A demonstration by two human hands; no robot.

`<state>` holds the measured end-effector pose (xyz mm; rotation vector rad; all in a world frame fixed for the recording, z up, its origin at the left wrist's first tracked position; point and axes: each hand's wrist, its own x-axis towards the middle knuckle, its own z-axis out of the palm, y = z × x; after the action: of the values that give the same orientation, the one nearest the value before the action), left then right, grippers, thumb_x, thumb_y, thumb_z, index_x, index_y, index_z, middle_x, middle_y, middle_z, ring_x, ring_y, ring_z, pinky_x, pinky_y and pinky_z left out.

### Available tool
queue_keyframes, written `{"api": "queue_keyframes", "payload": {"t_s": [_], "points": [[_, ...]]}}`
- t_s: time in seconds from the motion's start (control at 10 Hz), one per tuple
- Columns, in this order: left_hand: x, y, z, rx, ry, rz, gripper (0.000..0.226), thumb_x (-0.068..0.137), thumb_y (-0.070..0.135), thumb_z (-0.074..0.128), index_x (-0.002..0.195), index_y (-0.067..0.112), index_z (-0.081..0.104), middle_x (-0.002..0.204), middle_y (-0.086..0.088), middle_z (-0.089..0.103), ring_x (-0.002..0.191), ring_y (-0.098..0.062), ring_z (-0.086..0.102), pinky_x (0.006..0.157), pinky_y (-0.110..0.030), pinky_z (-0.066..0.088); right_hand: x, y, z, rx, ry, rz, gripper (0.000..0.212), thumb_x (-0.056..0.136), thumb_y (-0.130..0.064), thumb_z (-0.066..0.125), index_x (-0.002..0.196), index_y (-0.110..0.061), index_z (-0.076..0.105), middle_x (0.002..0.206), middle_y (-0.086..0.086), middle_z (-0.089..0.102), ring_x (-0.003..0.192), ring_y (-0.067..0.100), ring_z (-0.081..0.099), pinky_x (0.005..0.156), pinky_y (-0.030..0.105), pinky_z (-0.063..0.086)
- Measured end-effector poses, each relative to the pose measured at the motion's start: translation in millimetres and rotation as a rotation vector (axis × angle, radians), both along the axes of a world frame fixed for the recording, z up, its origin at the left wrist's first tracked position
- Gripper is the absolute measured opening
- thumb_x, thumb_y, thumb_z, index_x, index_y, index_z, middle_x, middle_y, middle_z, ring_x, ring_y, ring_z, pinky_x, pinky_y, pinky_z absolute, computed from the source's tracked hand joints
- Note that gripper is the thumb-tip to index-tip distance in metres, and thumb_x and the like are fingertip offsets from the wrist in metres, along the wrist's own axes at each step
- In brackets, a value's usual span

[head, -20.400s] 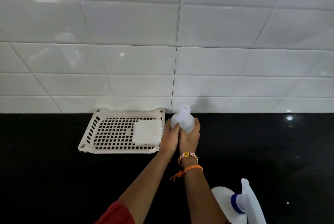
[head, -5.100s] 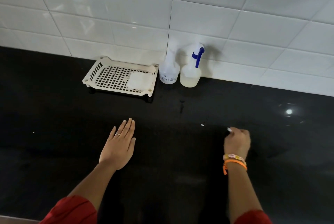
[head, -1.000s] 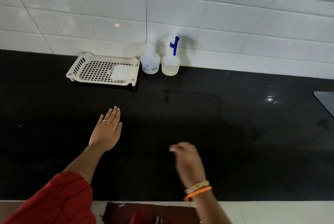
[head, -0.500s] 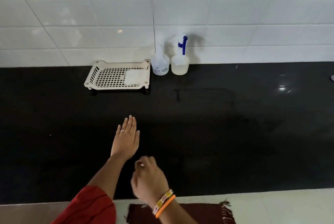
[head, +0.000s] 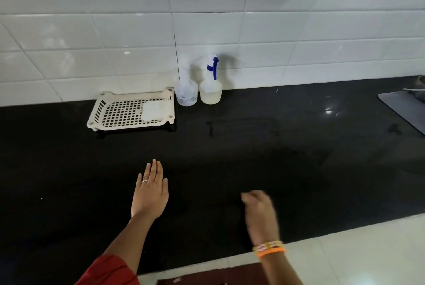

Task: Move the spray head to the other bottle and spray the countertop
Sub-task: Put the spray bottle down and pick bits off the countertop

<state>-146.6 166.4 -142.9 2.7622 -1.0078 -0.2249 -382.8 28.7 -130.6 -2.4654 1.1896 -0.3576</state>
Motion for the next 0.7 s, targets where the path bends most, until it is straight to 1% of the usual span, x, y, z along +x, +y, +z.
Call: {"api": "queue_keyframes", "payload": {"t_s": [0.1,0.2,0.3,0.4,0.5,0.6,0.7], "points": [[1,0,-1,-0.001,-0.001,-0.007,0.056,0.099,0.032,0.016,0.147,0.009,-0.002,0.159,-0.003,-0.004,0.146,-0.016,-0.005,0.119,-0.037,0.003,52,58,11,0.078,0.012,0.344,0.024,0.094,-0.014,0.045,0.113,-0.015,0.06,0.118,0.008,0.054,0.104,0.02,0.053,0.083,0.027,0.045],[0,0,-2,-0.013,0.0,-0.007,0.056,0.099,0.03,0.018,0.147,0.008,-0.001,0.159,-0.003,-0.002,0.146,-0.016,-0.004,0.119,-0.037,0.003,69,93,18,0.079,0.04,0.722,0.028,0.094,-0.006,0.045,0.119,-0.008,0.055,0.124,0.012,0.05,0.109,0.026,0.049,0.086,0.035,0.051],[0,0,-1,-0.014,0.005,-0.004,0.056,0.099,0.031,0.017,0.147,0.009,-0.002,0.159,-0.002,-0.003,0.146,-0.015,-0.004,0.119,-0.036,0.002,40,49,11,-0.015,-0.063,0.505,0.026,0.093,-0.01,0.047,0.115,-0.013,0.061,0.118,0.008,0.056,0.106,0.023,0.054,0.086,0.033,0.049],[-1,0,-1,-0.009,-0.01,0.002,0.056,0.099,0.032,0.017,0.147,0.01,-0.001,0.159,-0.002,-0.002,0.145,-0.014,-0.004,0.118,-0.035,0.002,-53,-66,19,-0.122,-0.038,-0.037,0.019,0.089,-0.014,0.054,0.101,-0.009,0.068,0.103,0.013,0.066,0.095,0.027,0.061,0.082,0.036,0.05],[-2,-1,-1,-0.021,-0.014,0.017,0.056,0.099,0.032,0.018,0.147,0.011,-0.001,0.159,-0.001,-0.001,0.145,-0.013,-0.004,0.118,-0.035,0.002,-92,-121,15,-0.111,-0.07,-0.359,0.02,0.084,-0.005,0.062,0.103,-0.003,0.068,0.101,0.021,0.066,0.09,0.033,0.062,0.077,0.041,0.052],[-3,-1,-1,-0.025,-0.01,0.028,0.055,0.099,0.032,0.018,0.147,0.012,-0.002,0.158,0.0,-0.002,0.143,-0.011,-0.007,0.119,-0.034,0.001,-87,-160,-68,0.071,-0.032,-0.255,0.029,0.09,-0.02,0.054,0.113,-0.035,0.063,0.112,-0.002,0.06,0.095,0.016,0.058,0.083,0.037,0.055],[-3,0,-1,-0.022,-0.005,0.03,0.055,0.099,0.032,0.019,0.146,0.013,-0.003,0.157,0.001,-0.003,0.142,-0.01,-0.008,0.119,-0.034,0.001,7,-142,-206,-0.182,-0.039,-0.034,0.023,0.094,-0.048,0.04,0.112,-0.058,0.048,0.121,-0.032,0.046,0.098,-0.001,0.051,0.081,0.031,0.056]]}}
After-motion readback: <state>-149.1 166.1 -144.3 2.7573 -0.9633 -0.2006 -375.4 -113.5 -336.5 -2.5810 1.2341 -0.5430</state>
